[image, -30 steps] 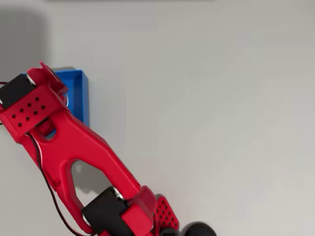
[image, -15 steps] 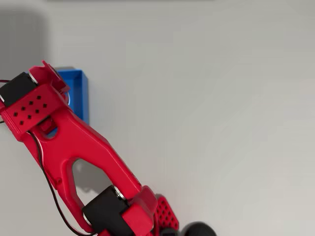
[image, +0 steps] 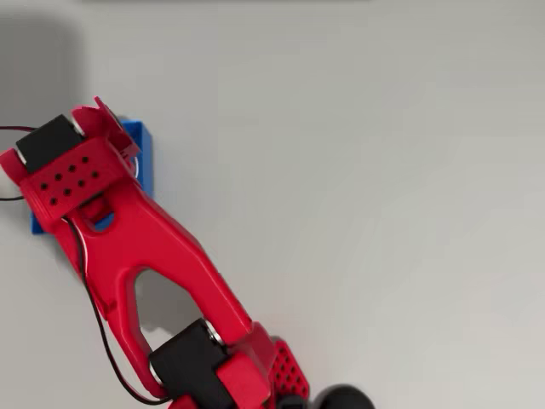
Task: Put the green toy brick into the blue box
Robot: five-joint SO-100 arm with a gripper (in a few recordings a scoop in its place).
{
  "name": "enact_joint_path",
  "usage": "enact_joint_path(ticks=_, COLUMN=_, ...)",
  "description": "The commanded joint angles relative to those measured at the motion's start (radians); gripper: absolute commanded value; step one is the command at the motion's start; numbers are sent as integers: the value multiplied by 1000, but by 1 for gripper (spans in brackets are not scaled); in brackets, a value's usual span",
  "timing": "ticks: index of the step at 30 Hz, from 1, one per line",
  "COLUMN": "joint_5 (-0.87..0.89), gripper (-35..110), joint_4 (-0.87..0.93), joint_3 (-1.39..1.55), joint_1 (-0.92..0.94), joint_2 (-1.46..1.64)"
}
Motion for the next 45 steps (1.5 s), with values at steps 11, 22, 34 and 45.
enact_joint_path(ticks=11, joint_5=-71, gripper=0, joint_4=-118, joint_3=252, joint_1=230, joint_2=431)
enact_joint_path(ticks=22, joint_5=-91, gripper=0, joint_4=-316, joint_3=532, joint_1=428, joint_2=664)
enact_joint_path(ticks=34, joint_5=-114, gripper=0, joint_4=-416, joint_3=930, joint_1=514, joint_2=1075)
enact_joint_path(ticks=45, joint_5=-106, gripper=0, joint_4=-416, joint_3=1207, joint_1=546, joint_2=1401)
